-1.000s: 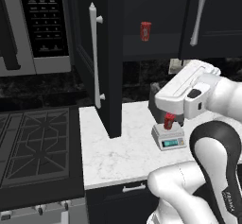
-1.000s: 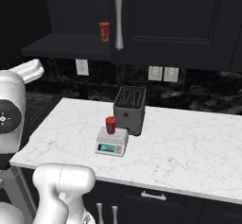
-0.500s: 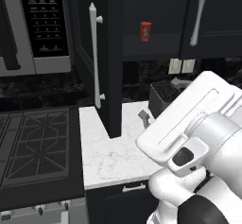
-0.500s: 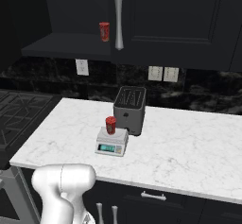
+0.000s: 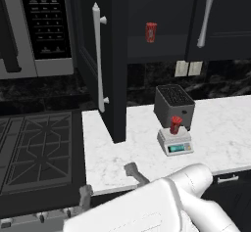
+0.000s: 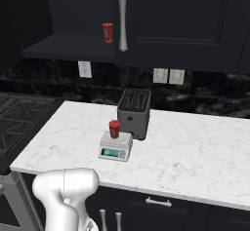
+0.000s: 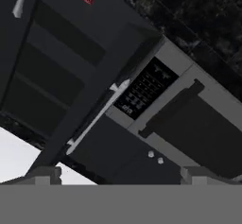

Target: Pick the yogurt and place it on the digital scale for weighing, and close the cabinet.

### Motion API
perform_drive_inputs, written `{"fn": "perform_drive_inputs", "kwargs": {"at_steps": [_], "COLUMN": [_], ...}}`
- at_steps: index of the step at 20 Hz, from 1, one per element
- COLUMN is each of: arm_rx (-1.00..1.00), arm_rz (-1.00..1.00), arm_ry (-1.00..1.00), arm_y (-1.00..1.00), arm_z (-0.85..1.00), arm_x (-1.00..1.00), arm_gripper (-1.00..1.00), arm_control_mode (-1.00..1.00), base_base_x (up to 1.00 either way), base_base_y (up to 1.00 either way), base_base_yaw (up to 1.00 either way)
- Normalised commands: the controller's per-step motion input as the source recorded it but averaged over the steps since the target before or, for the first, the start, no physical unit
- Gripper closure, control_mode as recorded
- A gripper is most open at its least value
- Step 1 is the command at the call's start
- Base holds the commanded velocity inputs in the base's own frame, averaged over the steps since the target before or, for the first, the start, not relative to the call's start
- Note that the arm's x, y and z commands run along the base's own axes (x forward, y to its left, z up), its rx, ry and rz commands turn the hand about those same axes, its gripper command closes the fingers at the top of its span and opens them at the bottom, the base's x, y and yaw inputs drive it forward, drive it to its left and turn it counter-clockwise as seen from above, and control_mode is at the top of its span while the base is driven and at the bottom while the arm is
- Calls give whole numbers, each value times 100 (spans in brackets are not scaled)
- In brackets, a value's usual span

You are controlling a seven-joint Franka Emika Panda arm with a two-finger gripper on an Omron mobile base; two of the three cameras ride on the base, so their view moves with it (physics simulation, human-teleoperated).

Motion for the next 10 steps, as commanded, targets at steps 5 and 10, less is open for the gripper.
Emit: {"fn": "perform_drive_inputs", "kwargs": {"at_steps": [5,10], "arm_rx": [16,22], "arm_rz": [-29,-36], "arm_ry": [-22,-10], "arm_y": [100,93], "arm_z": [-56,-28], "arm_x": [86,100], "arm_gripper": [-100,-100], "arm_control_mode": [-100,-100], "base_base_x": [0,0], "base_base_y": [0,0], "base_base_yaw": [0,0]}}
